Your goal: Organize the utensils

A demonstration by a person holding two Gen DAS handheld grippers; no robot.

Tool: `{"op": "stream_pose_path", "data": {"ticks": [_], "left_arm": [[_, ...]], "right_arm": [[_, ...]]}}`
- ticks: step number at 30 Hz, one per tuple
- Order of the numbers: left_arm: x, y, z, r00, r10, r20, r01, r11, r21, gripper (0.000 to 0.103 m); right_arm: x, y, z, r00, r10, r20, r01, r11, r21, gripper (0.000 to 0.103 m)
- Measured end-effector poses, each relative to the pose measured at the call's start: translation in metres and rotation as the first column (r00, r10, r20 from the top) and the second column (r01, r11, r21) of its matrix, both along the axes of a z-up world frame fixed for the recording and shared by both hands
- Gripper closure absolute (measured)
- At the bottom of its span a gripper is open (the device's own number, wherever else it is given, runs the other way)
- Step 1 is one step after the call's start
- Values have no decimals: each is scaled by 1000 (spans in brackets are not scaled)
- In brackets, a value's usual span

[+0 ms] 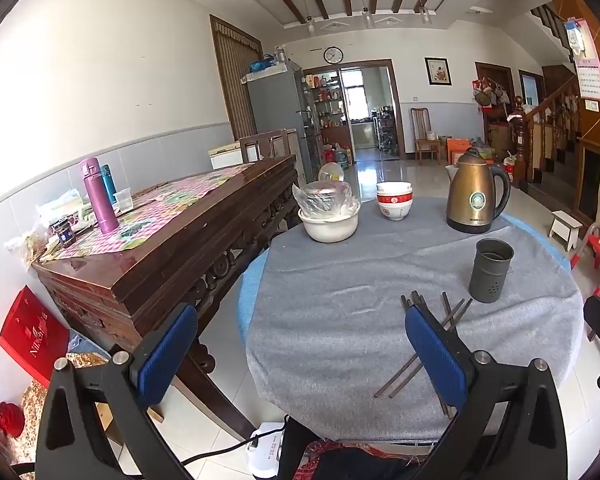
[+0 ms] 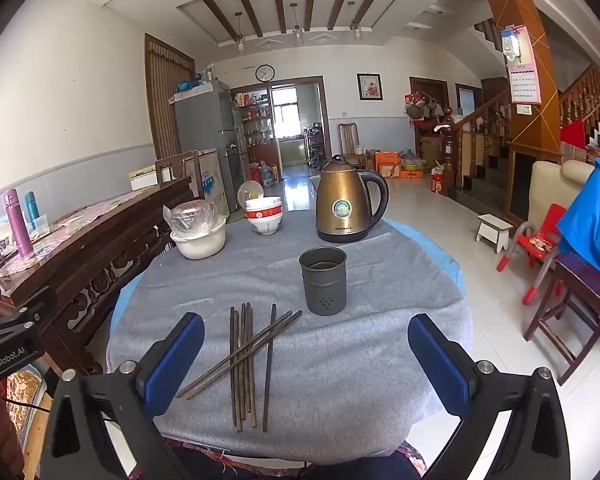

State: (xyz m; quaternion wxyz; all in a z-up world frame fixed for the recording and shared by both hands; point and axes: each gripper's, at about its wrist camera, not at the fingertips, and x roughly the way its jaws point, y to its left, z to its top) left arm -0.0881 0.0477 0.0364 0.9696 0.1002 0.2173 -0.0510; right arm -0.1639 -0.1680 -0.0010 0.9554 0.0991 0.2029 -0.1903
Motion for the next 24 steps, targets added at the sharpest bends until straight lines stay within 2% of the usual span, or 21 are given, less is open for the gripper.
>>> {"op": "stream_pose_path", "data": {"ticks": [24], "left_arm": [[0,3,-2,1000,2,-10,-2,1000,8,0]], "right_arm": [[1,2,-1,1000,7,4,-7,1000,18,0]]}}
